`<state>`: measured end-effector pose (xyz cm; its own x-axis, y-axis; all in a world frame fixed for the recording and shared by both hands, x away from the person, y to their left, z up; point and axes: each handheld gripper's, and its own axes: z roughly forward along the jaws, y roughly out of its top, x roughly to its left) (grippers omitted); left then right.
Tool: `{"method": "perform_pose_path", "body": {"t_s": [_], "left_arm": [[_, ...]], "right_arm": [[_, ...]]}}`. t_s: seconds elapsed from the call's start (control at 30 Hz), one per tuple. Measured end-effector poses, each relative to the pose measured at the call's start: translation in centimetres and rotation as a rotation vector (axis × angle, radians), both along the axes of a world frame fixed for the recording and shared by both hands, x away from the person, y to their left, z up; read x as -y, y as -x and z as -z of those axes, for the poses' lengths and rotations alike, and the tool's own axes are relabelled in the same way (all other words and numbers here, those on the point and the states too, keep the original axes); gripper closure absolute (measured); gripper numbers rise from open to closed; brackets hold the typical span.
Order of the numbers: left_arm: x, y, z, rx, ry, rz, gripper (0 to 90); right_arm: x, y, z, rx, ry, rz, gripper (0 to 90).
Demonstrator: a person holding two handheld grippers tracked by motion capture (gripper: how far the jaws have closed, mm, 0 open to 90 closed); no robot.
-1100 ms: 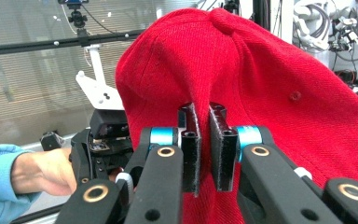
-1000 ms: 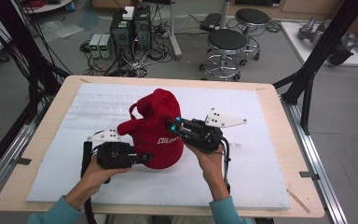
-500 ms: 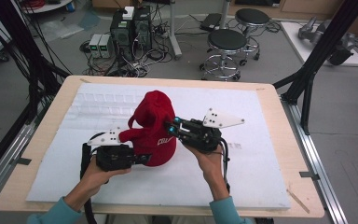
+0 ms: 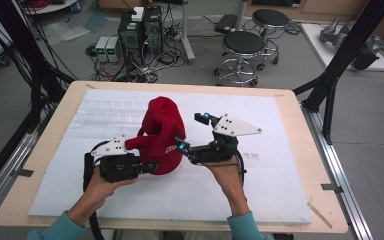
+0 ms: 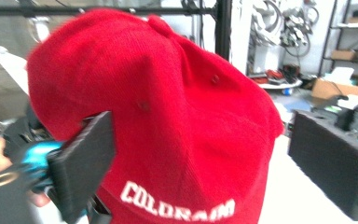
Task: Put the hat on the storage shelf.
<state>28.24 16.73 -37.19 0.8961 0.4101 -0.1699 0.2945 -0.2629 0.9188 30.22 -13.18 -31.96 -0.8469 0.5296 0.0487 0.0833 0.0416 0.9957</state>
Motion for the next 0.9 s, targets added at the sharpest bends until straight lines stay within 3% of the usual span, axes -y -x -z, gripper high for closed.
{"method": "perform_pose_path", "body": {"t_s": [0.07, 0.4, 0.53, 0.67, 0.9], "left_arm": [[-0.2, -0.1, -0.3, 0.007, -0.003, -0.010, 85.1], [-2.1, -1.2, -2.8, 0.080, -0.018, -0.100, 85.0], [-3.0, -2.2, -4.0, 0.123, -0.017, -0.158, 85.0], [-3.6, -3.2, -4.9, 0.160, -0.050, -0.205, 85.1], [-4.9, -5.4, -6.0, 0.219, -0.066, -0.293, 85.0]], "right_arm": [[0.1, 0.0, 0.1, -0.018, 0.016, 0.020, 0.5], [1.8, 0.4, 0.3, -0.024, 0.082, 0.074, 0.5], [2.7, 0.6, 0.4, -0.027, 0.100, 0.096, 0.4], [3.9, 0.8, 1.1, -0.045, 0.122, 0.123, 0.4], [6.6, 1.7, 2.6, -0.060, 0.119, 0.189, 0.5]]}}
